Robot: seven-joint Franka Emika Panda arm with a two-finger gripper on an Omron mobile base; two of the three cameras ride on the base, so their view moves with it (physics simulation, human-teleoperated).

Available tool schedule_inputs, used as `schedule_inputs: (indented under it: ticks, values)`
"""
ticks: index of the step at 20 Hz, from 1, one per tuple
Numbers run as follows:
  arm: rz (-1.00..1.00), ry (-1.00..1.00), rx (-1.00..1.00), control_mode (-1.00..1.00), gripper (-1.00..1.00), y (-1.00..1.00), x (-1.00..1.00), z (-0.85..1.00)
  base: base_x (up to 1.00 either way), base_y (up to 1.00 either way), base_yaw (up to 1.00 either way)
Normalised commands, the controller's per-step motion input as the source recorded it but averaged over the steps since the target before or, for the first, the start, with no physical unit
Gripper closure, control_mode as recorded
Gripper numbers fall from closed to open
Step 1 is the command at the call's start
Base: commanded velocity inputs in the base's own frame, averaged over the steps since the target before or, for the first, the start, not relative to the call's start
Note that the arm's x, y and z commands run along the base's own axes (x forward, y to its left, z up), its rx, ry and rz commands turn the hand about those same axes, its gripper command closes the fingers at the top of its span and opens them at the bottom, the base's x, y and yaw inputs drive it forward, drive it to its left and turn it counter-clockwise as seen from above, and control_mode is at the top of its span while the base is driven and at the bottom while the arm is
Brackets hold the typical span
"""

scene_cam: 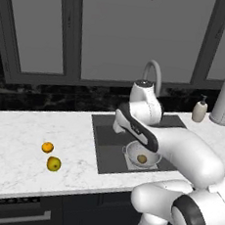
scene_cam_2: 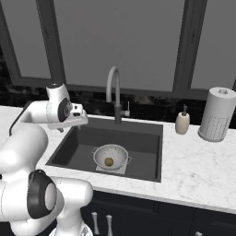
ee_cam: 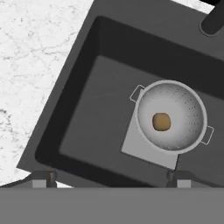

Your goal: Put the colander in the sink, put the kiwi, pear, tangerine in the colander, and turn on the sink faucet and pour water over the colander.

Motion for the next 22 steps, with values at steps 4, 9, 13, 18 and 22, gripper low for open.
schedule_inputs:
  ticks: [4, 9, 13, 18, 22]
  values:
    - [-0.01, 0.01, 0.0, -1.0, -1.0, 0.69, -0.41, 0.12, 0.0, 0.0, 0.0]
    - [-0.02, 0.01, 0.01, -1.0, -1.0, 0.73, -0.34, 0.01, 0.0, 0.0, 0.0]
    - [-0.02, 0.13, 0.01, -1.0, -1.0, 0.75, -0.2, 0.0, 0.0, 0.0, 0.0]
    - [0.0, 0.07, 0.03, -1.0, -1.0, 0.81, -0.02, -0.01, 0.0, 0.0, 0.0]
    - [0.0, 0.03, 0.08, -1.0, -1.0, 0.74, 0.1, -0.01, 0.0, 0.0, 0.0]
